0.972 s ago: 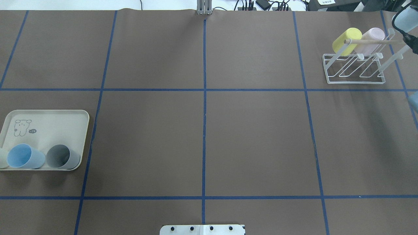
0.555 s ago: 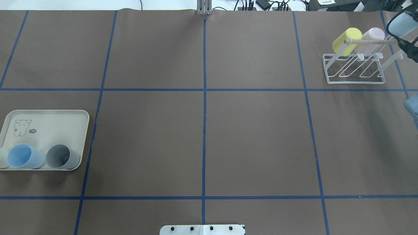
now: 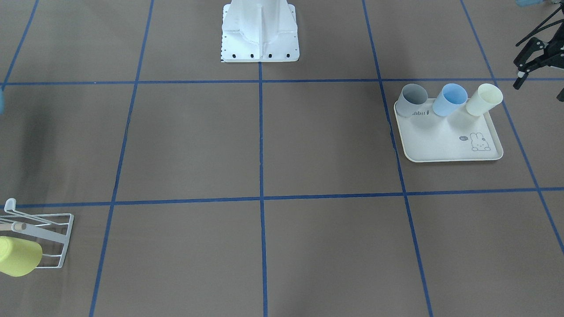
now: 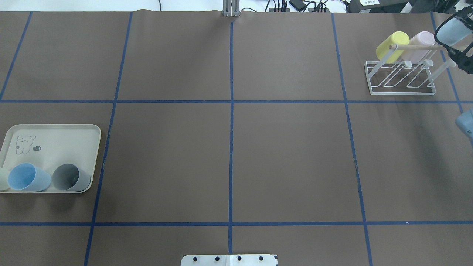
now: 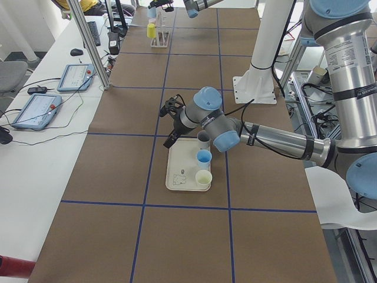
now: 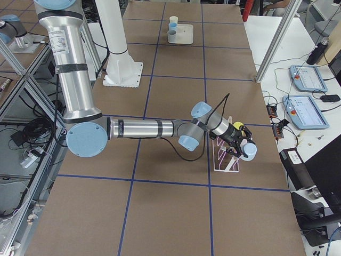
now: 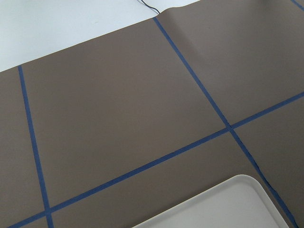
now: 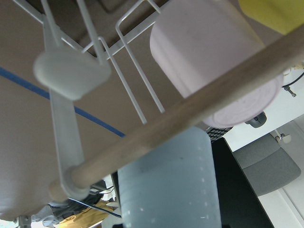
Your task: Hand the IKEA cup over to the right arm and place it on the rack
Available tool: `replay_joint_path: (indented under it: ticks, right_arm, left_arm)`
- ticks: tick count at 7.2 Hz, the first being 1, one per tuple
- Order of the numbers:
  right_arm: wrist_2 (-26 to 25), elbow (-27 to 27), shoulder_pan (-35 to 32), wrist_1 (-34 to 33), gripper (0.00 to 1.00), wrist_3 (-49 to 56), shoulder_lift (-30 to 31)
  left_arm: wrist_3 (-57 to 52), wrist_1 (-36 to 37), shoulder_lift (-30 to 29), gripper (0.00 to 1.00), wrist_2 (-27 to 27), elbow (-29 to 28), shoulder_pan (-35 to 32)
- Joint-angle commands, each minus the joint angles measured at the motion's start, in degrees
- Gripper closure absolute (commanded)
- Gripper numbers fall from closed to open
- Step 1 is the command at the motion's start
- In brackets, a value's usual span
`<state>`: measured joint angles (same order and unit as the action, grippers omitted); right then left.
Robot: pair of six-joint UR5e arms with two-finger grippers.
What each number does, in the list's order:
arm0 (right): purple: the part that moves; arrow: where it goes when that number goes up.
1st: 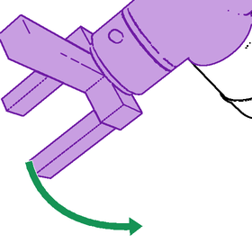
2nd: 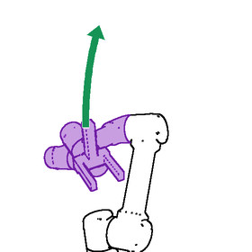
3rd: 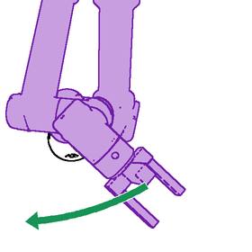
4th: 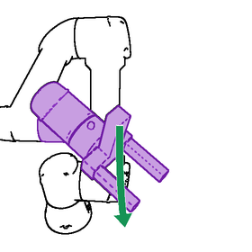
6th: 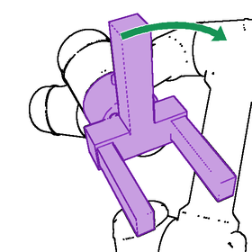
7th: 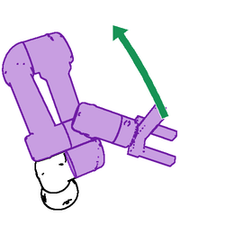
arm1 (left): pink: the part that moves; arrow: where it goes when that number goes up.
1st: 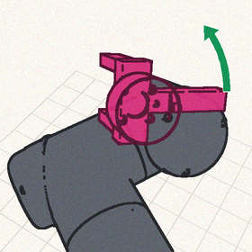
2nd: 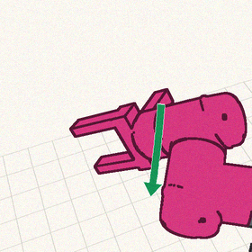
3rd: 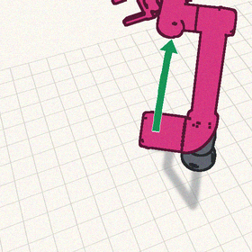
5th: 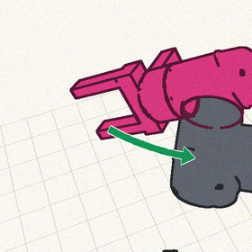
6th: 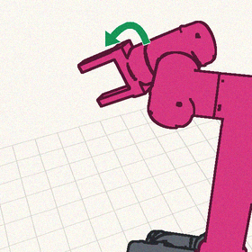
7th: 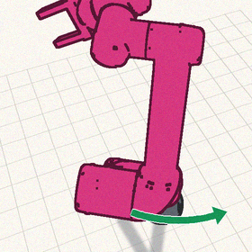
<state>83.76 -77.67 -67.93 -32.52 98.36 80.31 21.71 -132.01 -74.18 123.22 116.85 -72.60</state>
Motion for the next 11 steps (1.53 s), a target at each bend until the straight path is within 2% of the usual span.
replay_joint_path:
  ticks: [1,3,4,5,8,11]
  right_arm:
    - [-1.15,0.15,0.95,0.0,1.0,0.08,-0.07]
    - [-1.15,0.06,1.04,0.0,1.0,0.08,-0.07]
    - [-1.23,0.06,1.04,0.0,0.84,-0.01,-0.07]
    - [-1.67,0.06,1.04,0.0,0.58,-0.01,-0.07]
    - [-2.11,0.15,1.13,0.0,0.33,0.25,-0.07]
    - [-2.38,0.15,1.39,0.0,0.2,0.25,0.02]
  left_arm:
    - [0.0,0.0,-0.09,0.0,0.0,0.04,0.0]
    - [0.0,0.0,-0.09,0.0,0.0,0.04,0.0]
    - [0.0,0.0,-0.09,0.0,0.0,0.04,0.0]
    - [0.0,0.0,-0.09,0.0,0.0,0.13,0.0]
    - [0.0,0.0,-0.09,0.0,0.0,0.04,0.0]
    - [0.0,0.0,-0.18,0.0,0.0,0.04,0.09]
